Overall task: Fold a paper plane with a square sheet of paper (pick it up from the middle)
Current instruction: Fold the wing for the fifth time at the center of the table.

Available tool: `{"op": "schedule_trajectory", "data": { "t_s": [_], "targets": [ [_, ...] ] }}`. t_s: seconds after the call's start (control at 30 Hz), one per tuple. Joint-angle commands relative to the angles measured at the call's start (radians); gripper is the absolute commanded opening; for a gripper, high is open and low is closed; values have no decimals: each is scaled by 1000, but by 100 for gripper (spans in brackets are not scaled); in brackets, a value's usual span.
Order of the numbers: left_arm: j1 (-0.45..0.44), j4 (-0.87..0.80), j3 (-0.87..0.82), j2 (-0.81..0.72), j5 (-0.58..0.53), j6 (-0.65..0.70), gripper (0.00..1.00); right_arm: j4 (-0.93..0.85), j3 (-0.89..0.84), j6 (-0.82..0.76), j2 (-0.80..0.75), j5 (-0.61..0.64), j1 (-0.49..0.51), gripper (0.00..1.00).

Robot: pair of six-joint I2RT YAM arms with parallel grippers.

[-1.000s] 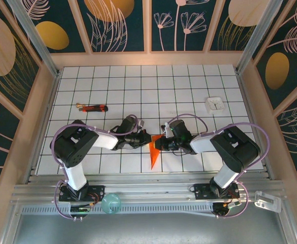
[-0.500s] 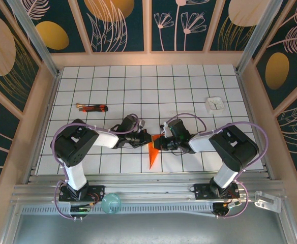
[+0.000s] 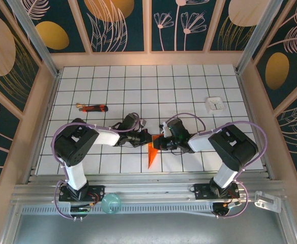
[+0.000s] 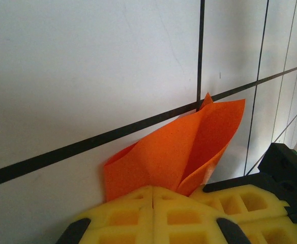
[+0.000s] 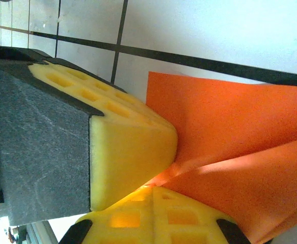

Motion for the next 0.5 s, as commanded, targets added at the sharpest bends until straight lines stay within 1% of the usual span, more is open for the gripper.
{"op": "schedule_trajectory", "data": {
  "t_s": [0.0, 0.47],
  "targets": [
    [-17, -92, 10, 92, -150, 75, 0, -36, 14, -3, 21, 8, 13, 0],
    [-17, -110, 30, 86, -155, 84, 0, -19, 10, -5, 15, -7, 14, 0]
  ]
}}
